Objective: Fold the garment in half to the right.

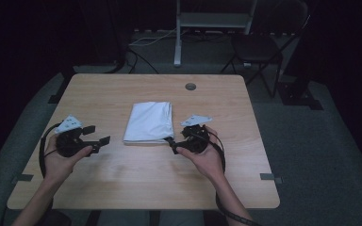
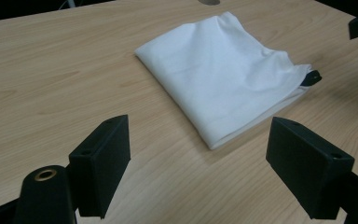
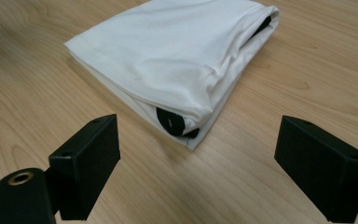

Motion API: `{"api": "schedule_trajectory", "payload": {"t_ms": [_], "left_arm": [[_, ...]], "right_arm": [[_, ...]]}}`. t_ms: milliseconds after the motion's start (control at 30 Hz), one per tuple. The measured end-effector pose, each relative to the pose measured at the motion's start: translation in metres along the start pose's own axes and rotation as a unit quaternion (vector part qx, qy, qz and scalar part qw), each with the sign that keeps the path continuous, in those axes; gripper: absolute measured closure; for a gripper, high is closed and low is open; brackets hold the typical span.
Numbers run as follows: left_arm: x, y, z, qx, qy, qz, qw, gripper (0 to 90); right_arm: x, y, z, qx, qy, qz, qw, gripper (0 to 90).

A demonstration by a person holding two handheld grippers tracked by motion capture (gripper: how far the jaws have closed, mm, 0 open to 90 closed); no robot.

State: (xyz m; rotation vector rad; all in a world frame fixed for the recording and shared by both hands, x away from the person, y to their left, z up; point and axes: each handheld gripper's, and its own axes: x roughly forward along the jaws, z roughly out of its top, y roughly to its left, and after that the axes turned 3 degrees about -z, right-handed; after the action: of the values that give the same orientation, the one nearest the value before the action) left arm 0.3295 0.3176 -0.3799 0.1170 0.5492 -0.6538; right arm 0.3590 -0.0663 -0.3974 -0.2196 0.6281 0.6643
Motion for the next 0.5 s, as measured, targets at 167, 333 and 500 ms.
{"api": "schedule_trajectory", "payload": {"t_ms": [167, 333, 500], "left_arm": [[-0.007, 0.002, -0.005, -0.002, -0.003, 0.006, 1.0000, 21.2], [-0.015, 0.004, -0.011, -0.007, -0.008, 0.012, 0.9999, 21.2], [-0.021, 0.006, -0.015, -0.010, -0.010, 0.014, 0.9998, 21.2]], "right_arm": [[-0.008, -0.003, -0.007, 0.010, -0.003, 0.003, 0.9999, 13.4], [-0.017, -0.008, -0.013, 0.019, -0.006, 0.002, 0.9998, 13.4], [-0.022, -0.009, -0.017, 0.019, -0.006, 0.001, 0.9998, 13.4]]}}
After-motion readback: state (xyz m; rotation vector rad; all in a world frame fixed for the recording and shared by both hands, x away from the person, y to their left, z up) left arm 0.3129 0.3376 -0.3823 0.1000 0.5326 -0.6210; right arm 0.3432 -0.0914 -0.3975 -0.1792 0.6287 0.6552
